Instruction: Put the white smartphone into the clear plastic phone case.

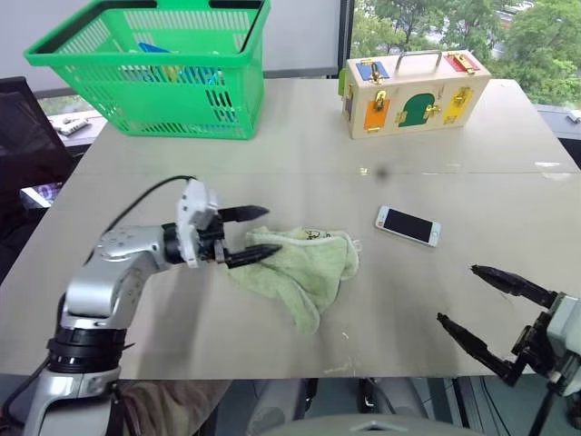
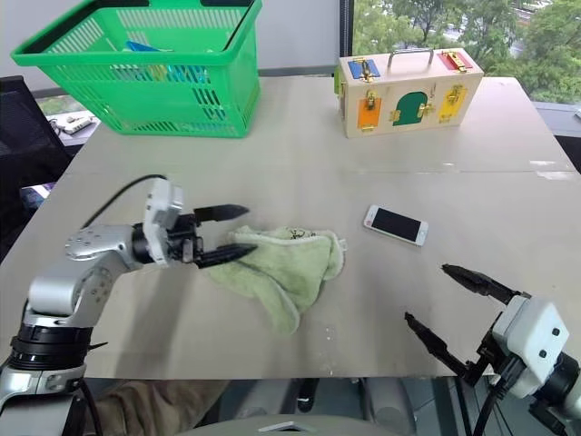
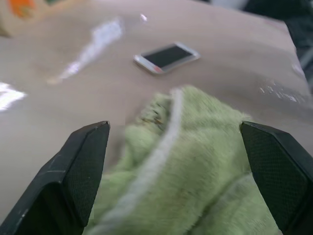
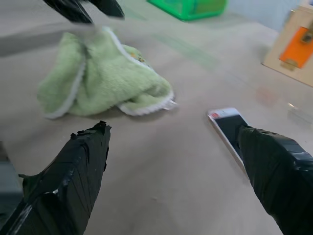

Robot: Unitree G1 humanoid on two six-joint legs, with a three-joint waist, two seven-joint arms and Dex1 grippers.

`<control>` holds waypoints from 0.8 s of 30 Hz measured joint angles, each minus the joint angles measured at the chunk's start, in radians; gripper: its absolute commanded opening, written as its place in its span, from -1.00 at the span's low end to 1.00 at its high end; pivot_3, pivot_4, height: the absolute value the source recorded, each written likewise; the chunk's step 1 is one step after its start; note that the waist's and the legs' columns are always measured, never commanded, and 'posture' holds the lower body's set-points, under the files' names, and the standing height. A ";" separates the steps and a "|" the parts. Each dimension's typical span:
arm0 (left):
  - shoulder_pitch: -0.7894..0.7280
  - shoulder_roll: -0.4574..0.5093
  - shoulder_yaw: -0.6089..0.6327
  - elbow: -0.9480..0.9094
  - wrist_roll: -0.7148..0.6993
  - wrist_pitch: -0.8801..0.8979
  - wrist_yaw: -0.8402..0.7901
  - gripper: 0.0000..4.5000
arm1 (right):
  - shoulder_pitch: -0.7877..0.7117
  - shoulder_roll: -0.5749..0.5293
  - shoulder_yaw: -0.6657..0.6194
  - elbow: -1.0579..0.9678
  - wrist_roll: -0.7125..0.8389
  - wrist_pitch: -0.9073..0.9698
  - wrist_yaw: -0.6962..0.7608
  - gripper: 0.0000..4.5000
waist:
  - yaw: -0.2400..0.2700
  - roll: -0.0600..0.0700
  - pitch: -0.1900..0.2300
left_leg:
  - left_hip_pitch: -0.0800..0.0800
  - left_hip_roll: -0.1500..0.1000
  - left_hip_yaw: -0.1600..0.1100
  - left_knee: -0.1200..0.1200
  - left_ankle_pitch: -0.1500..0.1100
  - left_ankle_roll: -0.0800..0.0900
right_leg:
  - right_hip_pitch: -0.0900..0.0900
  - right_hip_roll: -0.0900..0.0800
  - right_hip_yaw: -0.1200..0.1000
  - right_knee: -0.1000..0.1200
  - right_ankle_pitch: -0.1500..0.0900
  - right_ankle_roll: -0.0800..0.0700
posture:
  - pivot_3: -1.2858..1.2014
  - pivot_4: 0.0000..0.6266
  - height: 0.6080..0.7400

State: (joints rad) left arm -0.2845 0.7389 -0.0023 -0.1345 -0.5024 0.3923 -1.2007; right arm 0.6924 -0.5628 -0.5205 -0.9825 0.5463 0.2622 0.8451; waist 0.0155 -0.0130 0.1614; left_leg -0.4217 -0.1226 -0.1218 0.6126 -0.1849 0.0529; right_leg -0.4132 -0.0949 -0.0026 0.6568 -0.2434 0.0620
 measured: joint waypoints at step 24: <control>-0.223 -0.075 0.166 0.291 -0.154 0.148 0.116 -0.99 | -0.061 -0.034 0.111 -0.016 -0.032 0.016 -0.083 1.00 | -0.003 -0.003 0.001 | 0.000 0.000 -0.005 0.003 0.002 0.003 | 0.001 0.001 -0.005 0.002 0.001 0.007 | 0.03 -0.52 1.00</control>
State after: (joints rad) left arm -0.5074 0.6634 0.1641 0.1569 -0.6563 0.5404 -1.0848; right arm 0.6315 -0.5968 -0.4092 -0.9988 0.5143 0.2784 0.7620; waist 0.0127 -0.0158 0.1627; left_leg -0.4216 -0.1227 -0.1267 0.6159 -0.1829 0.0562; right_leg -0.4124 -0.0938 -0.0080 0.6588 -0.2429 0.0692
